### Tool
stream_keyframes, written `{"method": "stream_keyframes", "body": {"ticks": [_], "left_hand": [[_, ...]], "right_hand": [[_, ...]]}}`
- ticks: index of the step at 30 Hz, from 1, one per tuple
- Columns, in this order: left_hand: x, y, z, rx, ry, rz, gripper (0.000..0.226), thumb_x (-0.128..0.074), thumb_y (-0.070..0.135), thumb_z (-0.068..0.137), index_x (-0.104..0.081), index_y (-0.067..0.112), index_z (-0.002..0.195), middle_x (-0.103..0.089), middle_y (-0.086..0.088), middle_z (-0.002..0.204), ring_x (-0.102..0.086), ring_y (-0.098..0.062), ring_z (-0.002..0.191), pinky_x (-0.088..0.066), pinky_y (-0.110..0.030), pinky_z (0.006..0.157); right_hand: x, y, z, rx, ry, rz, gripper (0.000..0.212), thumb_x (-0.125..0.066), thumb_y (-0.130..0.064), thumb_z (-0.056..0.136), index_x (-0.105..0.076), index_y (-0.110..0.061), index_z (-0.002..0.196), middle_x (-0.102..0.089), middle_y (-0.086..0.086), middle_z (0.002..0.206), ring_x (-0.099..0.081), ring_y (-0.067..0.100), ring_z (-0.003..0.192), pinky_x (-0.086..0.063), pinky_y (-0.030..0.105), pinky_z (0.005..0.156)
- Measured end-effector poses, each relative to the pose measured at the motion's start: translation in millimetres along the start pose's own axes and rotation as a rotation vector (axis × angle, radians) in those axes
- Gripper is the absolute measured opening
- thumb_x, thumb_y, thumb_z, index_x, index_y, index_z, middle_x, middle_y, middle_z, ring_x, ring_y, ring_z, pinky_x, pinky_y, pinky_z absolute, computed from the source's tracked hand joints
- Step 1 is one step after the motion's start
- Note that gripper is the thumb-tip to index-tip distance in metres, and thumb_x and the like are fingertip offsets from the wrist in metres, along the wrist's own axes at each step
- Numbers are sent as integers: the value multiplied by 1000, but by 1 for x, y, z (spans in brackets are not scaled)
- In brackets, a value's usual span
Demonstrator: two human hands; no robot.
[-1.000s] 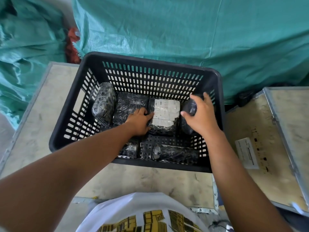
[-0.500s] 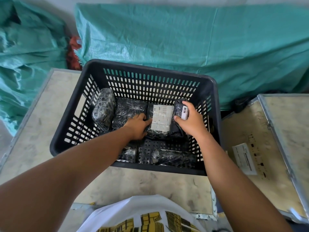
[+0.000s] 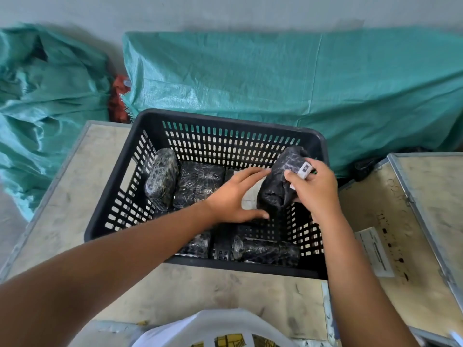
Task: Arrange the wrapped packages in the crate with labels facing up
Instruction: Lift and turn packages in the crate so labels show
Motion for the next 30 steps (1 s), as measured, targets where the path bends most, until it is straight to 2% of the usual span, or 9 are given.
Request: {"method": "stream_keyframes", "body": {"ticks": [3, 8, 12, 14, 17, 21, 26, 28, 30], "left_hand": [[6, 16, 10, 31, 28, -55, 115, -85, 53, 72, -18, 22, 160, -28, -4, 162, -26, -10, 150, -24, -29, 121], [45, 18, 6, 36, 270, -265, 99, -86, 14, 77, -29, 18, 157, -49, -9, 149, -51, -19, 136, -48, -43, 107], [64, 0, 4, 160, 307, -318, 115, -78, 15, 80, 1, 38, 161, -47, 12, 148, -55, -7, 129, -49, -24, 102], [67, -7, 3, 203, 290, -311, 113, -74, 22, 83, 6, 45, 159, -49, 12, 147, -56, -6, 127, -50, -24, 101], [66, -23, -1, 300, 282, -333, 97, -71, 30, 83, -11, 58, 154, -54, 5, 138, -53, 2, 124, -43, -16, 102], [58, -43, 0, 417, 267, -511, 74, -68, 23, 87, -39, 66, 140, -62, 4, 131, -64, -6, 115, -56, -27, 93], [42, -71, 1, 566, 257, -596, 52, -55, 10, 95, -58, 38, 139, -67, 11, 125, -62, 9, 58, -47, -9, 53], [33, -79, 4, 602, 210, -575, 51, -52, 10, 98, -56, 32, 143, -55, 6, 144, -66, 14, 76, -50, -8, 62], [28, -83, 10, 582, 166, -502, 51, -50, 8, 100, -53, 30, 146, -32, 1, 160, -48, 34, 96, -46, 0, 71]], "right_hand": [[1, -18, -6, -46, -25, 287, 28, -84, -22, 83, -71, -27, 107, -81, -5, 91, -79, 13, 84, -65, 38, 63], [-10, -48, -15, 2, -103, 415, 40, -79, -25, 91, -63, -22, 127, -81, -5, 93, -80, 21, 82, -65, 38, 62], [-12, -60, -15, 179, -155, 259, 45, -74, -43, 90, -52, -50, 130, -79, -10, 107, -80, 17, 82, -64, 34, 60], [-16, -56, -10, 283, -138, 60, 41, -74, -39, 91, -58, -45, 129, -75, -8, 116, -77, 4, 86, -64, 28, 66], [-30, -33, 2, 300, -189, -141, 38, -79, -32, 90, -67, -30, 126, -64, -15, 131, -66, 3, 108, -59, 37, 94], [-56, 2, 12, 138, -484, -78, 55, -86, -33, 83, -64, -41, 133, -51, -28, 137, -47, 12, 135, -43, 45, 113], [-75, 30, 8, 113, -569, -140, 87, -91, -35, 76, -48, -39, 152, -41, -11, 158, -31, 6, 144, -29, 30, 117], [-79, 36, 10, 107, -535, -163, 89, -89, -37, 77, -44, -37, 154, -40, -5, 160, -33, 9, 144, -29, 31, 118], [-81, 39, 15, 107, -491, -224, 89, -88, -36, 79, -42, -36, 156, -40, 1, 159, -36, 17, 145, -30, 33, 119]]}}
Point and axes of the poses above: each hand's wrist, its own z-axis towards the middle knuckle, its own x-axis out of the back of the hand, y = z × x, the point moved 9 cm from there along z, towards the middle knuckle
